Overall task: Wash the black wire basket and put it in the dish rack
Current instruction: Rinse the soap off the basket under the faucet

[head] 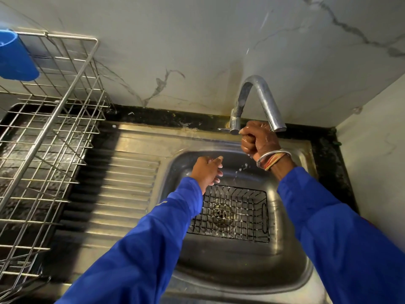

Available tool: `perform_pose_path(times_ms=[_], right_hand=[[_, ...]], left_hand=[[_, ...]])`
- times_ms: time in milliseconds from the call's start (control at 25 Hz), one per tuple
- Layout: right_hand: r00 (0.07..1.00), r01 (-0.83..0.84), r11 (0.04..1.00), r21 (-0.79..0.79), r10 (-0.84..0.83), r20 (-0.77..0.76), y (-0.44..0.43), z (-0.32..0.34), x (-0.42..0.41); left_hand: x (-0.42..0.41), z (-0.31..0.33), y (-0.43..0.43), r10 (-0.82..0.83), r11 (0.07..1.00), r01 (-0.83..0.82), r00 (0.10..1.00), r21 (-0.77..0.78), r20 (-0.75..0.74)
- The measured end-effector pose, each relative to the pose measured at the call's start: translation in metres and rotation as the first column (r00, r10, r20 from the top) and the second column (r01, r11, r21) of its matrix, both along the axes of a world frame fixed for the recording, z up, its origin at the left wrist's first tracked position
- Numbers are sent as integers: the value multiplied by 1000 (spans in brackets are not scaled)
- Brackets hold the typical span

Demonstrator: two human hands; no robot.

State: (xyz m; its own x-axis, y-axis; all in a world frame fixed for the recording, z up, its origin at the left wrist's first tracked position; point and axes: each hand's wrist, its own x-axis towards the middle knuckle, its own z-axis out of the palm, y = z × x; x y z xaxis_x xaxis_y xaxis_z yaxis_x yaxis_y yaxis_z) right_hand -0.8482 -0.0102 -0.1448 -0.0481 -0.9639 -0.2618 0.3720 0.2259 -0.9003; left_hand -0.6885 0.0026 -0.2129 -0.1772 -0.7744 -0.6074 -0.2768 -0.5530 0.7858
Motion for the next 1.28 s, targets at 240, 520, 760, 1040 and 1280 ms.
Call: perform_pose_path(times_ms=[240, 520, 760, 1040, 1280], right_hand=[[869, -83, 982, -168, 153, 470, -3, 10, 3], [954, -133, 991, 20, 122, 274, -3, 21, 1], [524, -159, 926, 344, 374, -765, 11, 23, -2], [766, -51, 875, 481, 344, -543, 12, 40, -12], [674, -181, 869, 461, 451, -585, 24, 57, -15]], left_hand=[[7, -2, -1, 23, 1000, -23, 1000, 2, 9], [5, 0, 2, 23, 999, -22, 999, 32, -32], [-8, 11, -3, 115, 983, -75, 964, 169, -241], [-34, 9, -11, 203, 919, -2, 859, 393, -469], [-66, 15, -16, 210, 922, -9, 851, 386, -481]])
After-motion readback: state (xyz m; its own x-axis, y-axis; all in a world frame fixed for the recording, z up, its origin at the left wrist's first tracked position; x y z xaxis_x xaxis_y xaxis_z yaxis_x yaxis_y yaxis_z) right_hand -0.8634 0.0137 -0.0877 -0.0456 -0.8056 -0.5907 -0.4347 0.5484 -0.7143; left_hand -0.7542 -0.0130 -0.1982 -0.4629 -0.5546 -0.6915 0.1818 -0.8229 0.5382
